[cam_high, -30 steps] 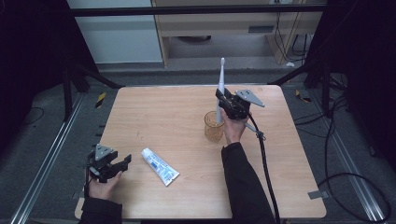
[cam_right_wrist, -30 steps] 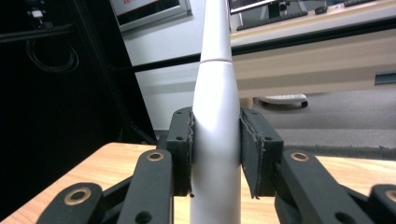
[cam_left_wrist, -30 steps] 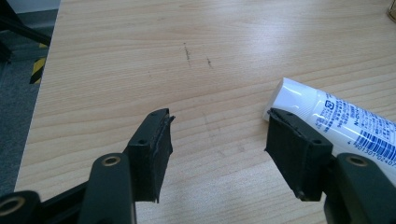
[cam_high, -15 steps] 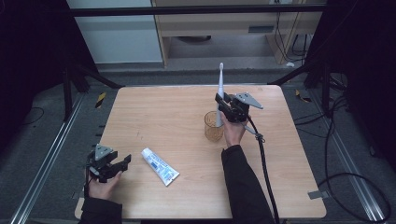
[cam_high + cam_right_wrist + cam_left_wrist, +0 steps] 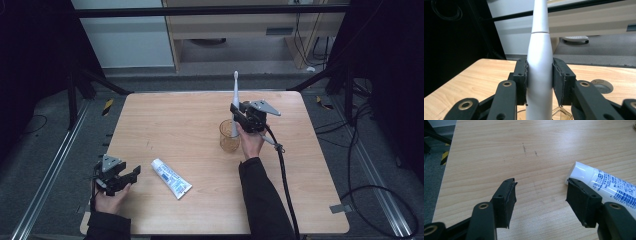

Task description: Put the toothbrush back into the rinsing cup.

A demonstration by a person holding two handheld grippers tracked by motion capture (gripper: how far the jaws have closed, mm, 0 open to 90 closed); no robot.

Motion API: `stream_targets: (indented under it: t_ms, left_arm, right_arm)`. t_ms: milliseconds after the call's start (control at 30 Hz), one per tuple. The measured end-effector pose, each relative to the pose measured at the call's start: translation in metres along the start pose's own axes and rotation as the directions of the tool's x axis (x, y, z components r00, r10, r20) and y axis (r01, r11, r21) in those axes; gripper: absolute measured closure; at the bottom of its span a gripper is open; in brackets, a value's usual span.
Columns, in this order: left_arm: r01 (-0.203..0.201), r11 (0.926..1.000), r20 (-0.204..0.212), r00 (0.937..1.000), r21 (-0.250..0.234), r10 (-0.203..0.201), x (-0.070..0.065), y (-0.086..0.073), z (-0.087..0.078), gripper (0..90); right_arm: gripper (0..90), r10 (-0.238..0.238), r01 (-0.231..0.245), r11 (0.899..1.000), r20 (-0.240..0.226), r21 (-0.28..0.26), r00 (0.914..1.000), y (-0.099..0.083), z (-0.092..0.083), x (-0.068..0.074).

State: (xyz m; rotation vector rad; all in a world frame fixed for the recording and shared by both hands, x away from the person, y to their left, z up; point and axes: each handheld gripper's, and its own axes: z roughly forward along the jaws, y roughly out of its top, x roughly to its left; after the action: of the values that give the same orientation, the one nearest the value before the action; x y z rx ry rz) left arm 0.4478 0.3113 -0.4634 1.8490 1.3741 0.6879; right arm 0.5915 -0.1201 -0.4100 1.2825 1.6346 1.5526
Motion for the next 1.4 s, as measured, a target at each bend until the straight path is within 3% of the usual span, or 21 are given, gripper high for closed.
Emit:
stream_targets:
  t_ms: [233,600,1400]
  left_arm:
    - [0.000,1.0000,0.001,1.0000,-0.001,0.000,0.000,0.000,0.000,39.7]
    - [0.000,1.0000,0.000,1.0000,0.003,0.000,0.000,0.000,0.001,39.7]
    - [-0.010,0.9999,-0.002,1.0000,0.005,0.010,-0.002,0.000,0.001,39.8]
  right_arm:
    - [66.9,-0.013,0.013,0.999,-0.003,0.037,0.9999,-0.001,-0.004,-0.001]
    - [66.9,-0.005,0.006,1.000,-0.012,0.026,0.9999,-0.005,-0.010,-0.005]
    - [66.7,-0.007,0.008,0.995,-0.014,0.095,0.9999,-0.032,-0.018,-0.014]
